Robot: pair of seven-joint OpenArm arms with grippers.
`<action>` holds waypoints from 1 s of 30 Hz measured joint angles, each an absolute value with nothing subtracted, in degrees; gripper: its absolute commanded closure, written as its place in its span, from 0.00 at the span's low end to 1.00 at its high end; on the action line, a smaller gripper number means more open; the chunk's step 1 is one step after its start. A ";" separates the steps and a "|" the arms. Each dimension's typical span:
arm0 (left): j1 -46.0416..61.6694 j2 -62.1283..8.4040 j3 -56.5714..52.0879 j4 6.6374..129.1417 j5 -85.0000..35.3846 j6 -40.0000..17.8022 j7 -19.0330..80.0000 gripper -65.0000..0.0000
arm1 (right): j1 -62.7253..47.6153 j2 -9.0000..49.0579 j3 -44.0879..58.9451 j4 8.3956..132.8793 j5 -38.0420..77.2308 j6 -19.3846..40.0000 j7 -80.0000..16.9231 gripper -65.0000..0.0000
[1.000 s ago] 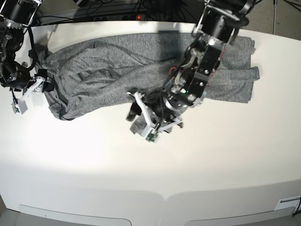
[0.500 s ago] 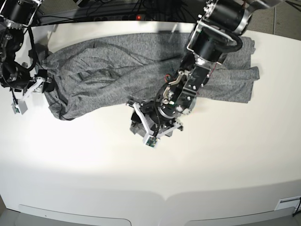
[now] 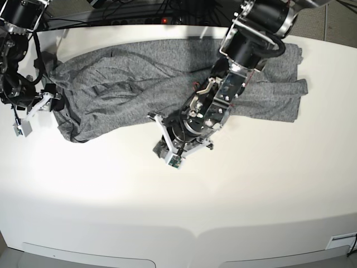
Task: Fold the T-shirt properly
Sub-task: 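Grasp the sleeve end with the left gripper and pull it toward the hem, then hold the shirt ends with both grippers and stretch the folded strip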
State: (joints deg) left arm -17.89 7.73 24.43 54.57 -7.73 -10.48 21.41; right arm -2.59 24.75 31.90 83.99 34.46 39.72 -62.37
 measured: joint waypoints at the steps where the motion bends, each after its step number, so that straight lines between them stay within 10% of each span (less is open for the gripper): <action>1: -17.72 7.64 24.43 55.96 -9.08 -10.35 23.24 1.00 | -2.59 24.75 31.90 83.99 34.39 39.75 -61.80 0.47; 20: 7.07 -7.01 10.83 109.67 -11.42 -1.26 36.38 1.00 | -2.55 24.10 31.88 83.99 34.41 39.75 -59.77 0.47; 30: 25.67 -12.25 -1.56 115.57 -13.23 -1.52 30.57 1.00 | -2.46 24.03 31.86 83.99 34.44 39.72 -59.40 0.47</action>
State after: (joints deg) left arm 25.67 -12.25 -1.56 115.57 -13.23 -1.52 30.57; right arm -2.46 24.03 31.86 83.99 34.44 39.72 -59.40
